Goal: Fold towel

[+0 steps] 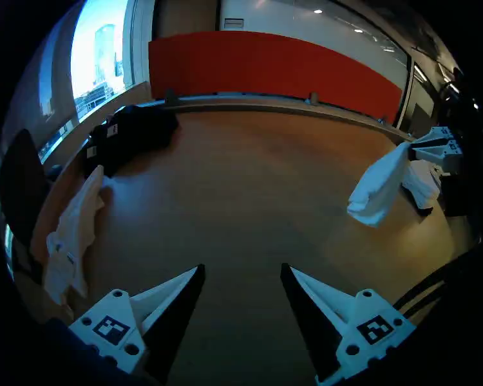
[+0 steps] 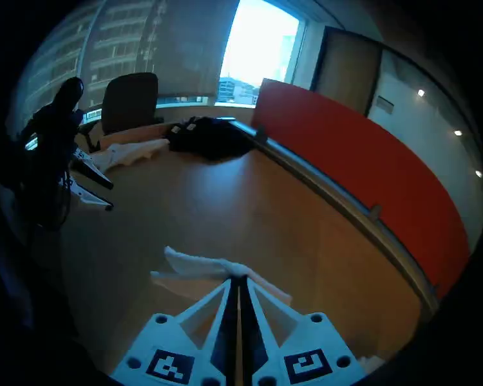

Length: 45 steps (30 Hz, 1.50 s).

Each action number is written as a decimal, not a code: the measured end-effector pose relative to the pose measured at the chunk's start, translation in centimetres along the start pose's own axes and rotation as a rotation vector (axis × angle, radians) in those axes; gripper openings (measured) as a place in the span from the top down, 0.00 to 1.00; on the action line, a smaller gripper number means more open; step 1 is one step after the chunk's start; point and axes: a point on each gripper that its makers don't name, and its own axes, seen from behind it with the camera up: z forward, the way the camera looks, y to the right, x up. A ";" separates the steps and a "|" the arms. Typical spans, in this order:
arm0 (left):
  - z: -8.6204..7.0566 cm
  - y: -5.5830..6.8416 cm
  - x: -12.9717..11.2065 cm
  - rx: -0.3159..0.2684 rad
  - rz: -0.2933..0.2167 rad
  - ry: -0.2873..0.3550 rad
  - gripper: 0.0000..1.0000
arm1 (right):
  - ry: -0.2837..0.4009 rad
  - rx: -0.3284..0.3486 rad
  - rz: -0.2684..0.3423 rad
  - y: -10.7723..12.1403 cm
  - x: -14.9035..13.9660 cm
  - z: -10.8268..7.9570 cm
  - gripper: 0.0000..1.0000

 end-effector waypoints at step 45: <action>0.6 0.7 1.6 0.001 0.017 0.008 0.14 | -0.028 -0.156 0.038 15.6 -1.8 -8.1 0.95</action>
